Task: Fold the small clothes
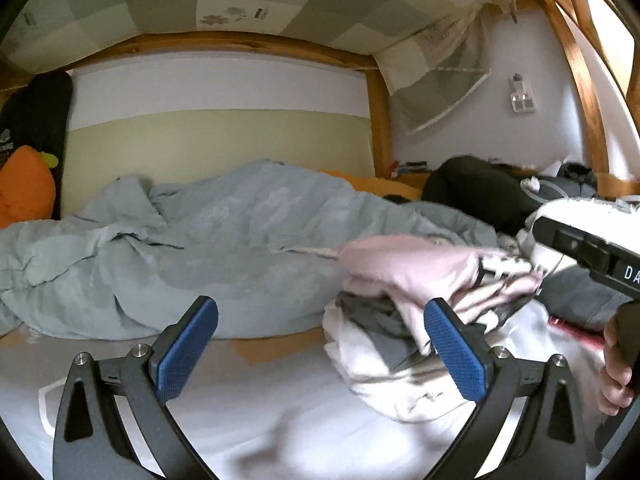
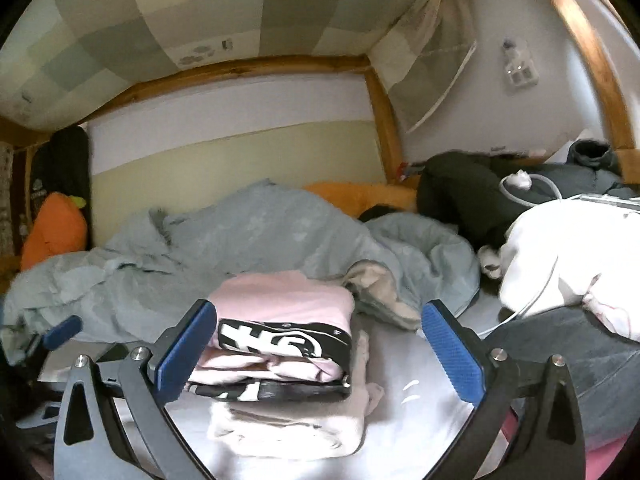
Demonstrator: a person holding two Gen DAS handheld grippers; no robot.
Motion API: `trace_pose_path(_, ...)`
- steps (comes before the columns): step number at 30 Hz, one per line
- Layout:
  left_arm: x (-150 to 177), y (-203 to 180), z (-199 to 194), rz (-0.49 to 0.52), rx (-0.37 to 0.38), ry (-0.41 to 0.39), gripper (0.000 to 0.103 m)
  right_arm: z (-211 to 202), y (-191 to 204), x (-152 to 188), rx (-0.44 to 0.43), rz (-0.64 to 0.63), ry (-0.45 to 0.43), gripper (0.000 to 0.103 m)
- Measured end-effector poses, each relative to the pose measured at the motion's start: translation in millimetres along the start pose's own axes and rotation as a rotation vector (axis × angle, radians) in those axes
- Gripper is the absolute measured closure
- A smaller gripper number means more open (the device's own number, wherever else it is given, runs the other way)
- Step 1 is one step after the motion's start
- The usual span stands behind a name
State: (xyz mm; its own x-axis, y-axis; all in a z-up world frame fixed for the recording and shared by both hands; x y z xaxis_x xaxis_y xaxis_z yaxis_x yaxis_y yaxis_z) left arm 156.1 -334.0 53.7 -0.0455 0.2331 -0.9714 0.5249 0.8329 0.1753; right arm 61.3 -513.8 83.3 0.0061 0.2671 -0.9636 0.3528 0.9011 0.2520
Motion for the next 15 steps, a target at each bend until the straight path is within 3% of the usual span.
trace_pose_path(3, 14.1, 1.6, 0.5, -0.010, -0.008, -0.010, 0.001, -2.4, 1.0, 16.0, 0.034, -0.047, -0.070, 0.000)
trace_pose_path(8, 20.7, 7.4, -4.1, -0.054, -0.006, -0.037, 0.001, -5.3, 11.9, 31.4, -0.022, -0.119, -0.071, 0.000)
trace_pose_path(12, 18.9, 1.6, -10.4, -0.024, -0.017, -0.069, 0.000, -17.8, 7.7, 30.8, 0.007, -0.103, -0.116, 0.000)
trace_pose_path(15, 18.3, -0.5, -11.3, -0.011, -0.031, -0.075, 0.000, -18.7, 7.1, 30.7, 0.011, -0.109, -0.097, 0.000)
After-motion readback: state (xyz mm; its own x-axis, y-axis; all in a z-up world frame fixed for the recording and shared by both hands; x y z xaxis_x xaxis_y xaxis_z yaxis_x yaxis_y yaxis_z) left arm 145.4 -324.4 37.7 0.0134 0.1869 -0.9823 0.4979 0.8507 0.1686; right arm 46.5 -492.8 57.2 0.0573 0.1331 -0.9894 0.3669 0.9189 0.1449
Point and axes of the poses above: each gripper's, at about its wrist camera, not at the fingertips, and z roughly the way its jaws point, y to its left, x to its underside, the point moved 2 cm from there along z, roughly the way its jaws point, and after that the axes turned 9 degrees about z, right-handed, at the moved point
